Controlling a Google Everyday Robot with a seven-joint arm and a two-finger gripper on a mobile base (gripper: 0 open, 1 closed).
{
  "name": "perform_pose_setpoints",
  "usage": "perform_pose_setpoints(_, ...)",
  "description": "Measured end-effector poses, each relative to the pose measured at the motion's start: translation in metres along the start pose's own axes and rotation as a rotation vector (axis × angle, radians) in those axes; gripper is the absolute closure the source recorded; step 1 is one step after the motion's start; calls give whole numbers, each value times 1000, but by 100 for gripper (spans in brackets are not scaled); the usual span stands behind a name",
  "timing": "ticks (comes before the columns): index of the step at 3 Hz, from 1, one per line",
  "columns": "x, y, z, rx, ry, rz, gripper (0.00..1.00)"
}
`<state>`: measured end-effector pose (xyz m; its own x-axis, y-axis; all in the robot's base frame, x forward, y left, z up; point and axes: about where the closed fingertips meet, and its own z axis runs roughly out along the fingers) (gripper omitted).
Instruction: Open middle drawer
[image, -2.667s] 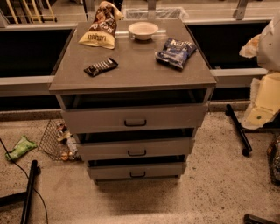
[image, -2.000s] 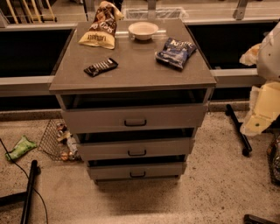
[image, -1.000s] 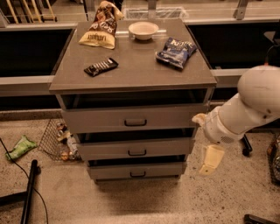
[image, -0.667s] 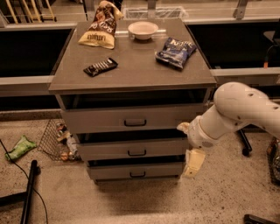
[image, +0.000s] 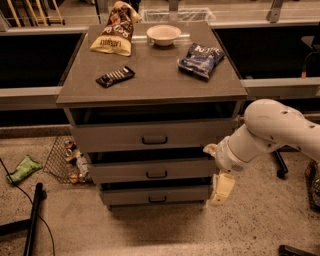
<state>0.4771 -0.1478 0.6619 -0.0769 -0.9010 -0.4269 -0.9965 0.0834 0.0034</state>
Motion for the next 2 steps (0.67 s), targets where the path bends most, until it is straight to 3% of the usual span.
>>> perform_pose_setpoints(1,25,-12,42,-7,48,-37,0)
perform_pose_setpoints(2,59,-39,104,-20,78,-115,0)
